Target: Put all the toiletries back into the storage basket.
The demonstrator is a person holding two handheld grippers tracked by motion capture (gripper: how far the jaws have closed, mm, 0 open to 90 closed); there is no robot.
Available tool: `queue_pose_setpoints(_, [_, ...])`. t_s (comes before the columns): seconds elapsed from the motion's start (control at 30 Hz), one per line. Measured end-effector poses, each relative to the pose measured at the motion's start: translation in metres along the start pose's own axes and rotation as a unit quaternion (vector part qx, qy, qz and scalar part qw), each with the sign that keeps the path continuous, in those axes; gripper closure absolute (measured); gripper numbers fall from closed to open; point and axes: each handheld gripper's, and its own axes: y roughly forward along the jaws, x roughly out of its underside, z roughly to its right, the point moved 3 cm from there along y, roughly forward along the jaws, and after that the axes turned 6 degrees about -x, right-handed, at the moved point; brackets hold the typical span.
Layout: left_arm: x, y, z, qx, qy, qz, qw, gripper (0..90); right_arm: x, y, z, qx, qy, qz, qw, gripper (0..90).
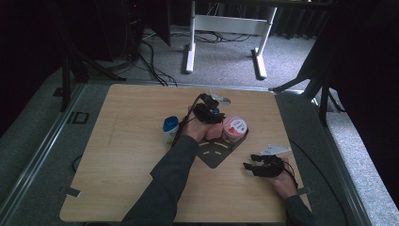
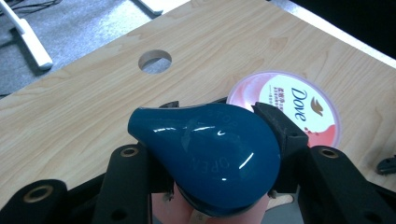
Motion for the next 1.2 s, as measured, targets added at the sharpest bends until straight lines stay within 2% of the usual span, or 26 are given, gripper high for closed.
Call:
queue_pose_setpoints(0.13, [-0.001,0.004,-0.002,-0.005,0.001,-0.002,1.0,53.2,0.0,0.0,0.0,0.001,0.001,0.0,1.0,44.6])
queue_pose_setpoints(0.6, [-0.004,0.018,-0.011,-0.017,-0.022,-0.002,0.9996,53.3,0.0,0.0,0.0,0.001,0.001,0.001,1.0,44.6])
queue_pose_setpoints(1.03, [-0.006,0.027,-0.013,-0.034,-0.035,-0.007,0.9988,53.3,0.0,0.0,-0.001,0.002,0.0,0.001,1.0,44.6])
queue_pose_setpoints(1.2, [-0.007,0.028,-0.014,-0.034,-0.04,-0.006,0.9986,53.3,0.0,0.0,-0.001,0.002,-0.001,0.001,1.0,44.6])
